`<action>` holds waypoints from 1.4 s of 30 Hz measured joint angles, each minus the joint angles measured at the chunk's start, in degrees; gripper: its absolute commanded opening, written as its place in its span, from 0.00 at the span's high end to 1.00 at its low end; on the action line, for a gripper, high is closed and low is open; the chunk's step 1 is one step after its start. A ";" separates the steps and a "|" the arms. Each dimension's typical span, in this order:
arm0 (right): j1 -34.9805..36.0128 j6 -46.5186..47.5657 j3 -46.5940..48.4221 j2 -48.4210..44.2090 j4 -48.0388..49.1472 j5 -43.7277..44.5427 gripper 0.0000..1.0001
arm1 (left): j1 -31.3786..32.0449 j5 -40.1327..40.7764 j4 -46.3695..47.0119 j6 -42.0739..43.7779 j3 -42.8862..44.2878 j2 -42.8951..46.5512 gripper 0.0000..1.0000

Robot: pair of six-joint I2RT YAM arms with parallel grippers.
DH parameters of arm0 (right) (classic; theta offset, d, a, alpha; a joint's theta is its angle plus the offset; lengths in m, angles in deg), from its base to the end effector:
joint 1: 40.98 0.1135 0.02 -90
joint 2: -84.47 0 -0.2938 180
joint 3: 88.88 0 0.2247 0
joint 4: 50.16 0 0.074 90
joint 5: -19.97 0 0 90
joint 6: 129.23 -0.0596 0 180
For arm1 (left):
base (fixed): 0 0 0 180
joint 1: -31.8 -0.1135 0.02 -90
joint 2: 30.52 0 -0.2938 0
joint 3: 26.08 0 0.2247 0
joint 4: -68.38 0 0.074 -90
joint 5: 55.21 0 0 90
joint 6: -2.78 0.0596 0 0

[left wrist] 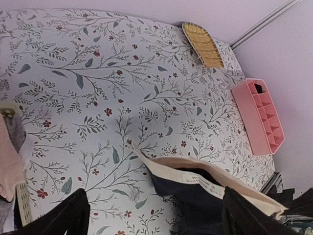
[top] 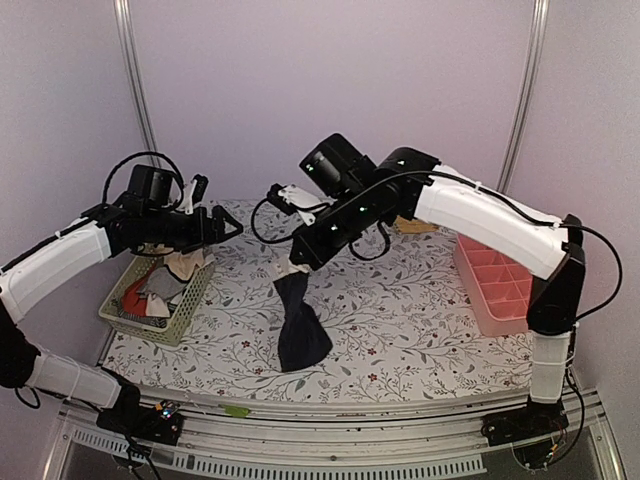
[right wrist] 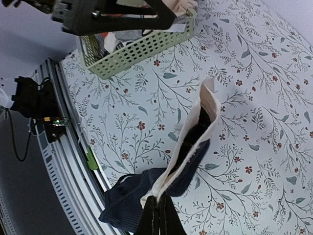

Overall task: Roll the underwear
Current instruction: Pick up the underwear from the center of the board, then place the underwear at the corner of the board, then adjust the underwear at the corner of the board.

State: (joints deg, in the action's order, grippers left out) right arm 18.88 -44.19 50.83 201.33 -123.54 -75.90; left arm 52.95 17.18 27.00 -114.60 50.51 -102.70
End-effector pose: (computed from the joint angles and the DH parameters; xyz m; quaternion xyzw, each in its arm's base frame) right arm 0.2179 0.3875 0.3600 -0.4487 0.8262 0.2214 0.2589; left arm 0.2347 -0.1101 0.3318 0.0202 0.8867 -0.3062 0.3459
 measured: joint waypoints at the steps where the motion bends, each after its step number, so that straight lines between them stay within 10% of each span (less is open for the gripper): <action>1: -0.28 -0.28 -1.81 -2.54 0.42 -0.61 1.00 | -0.20 0.13 0.00 0.17 0.00 0.17 0.06; 4: -2.89 -2.27 -19.15 -16.33 5.16 -3.15 1.00 | -0.42 0.22 -0.07 0.61 0.00 0.48 0.06; 7: -9.70 -5.99 -37.92 -28.63 9.66 -5.60 0.35 | -0.55 0.07 -0.13 1.22 -0.02 0.55 0.05; 9: -16.09 -8.79 -48.17 -33.22 12.35 -6.69 0.25 | -0.59 -0.37 -0.09 1.73 -0.11 0.55 0.04; 19: -24.37 -16.31 -61.55 -27.43 13.90 -7.23 0.36 | 2.27 -4.28 0.26 8.87 -3.34 -0.92 0.14; 31: -23.69 -15.47 -63.10 -28.26 23.15 -20.63 0.44 | 24.63 -9.11 8.92 27.06 -14.43 -2.01 0.36; 42: -27.30 -19.76 -64.96 -27.67 25.22 -22.38 0.45 | 43.30 -2.60 12.28 46.18 3.19 -28.89 0.47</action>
State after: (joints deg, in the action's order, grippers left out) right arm -8.42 -63.94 -14.13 173.66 -98.31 -98.28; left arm 96.24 14.58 39.29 -68.41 53.70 -131.60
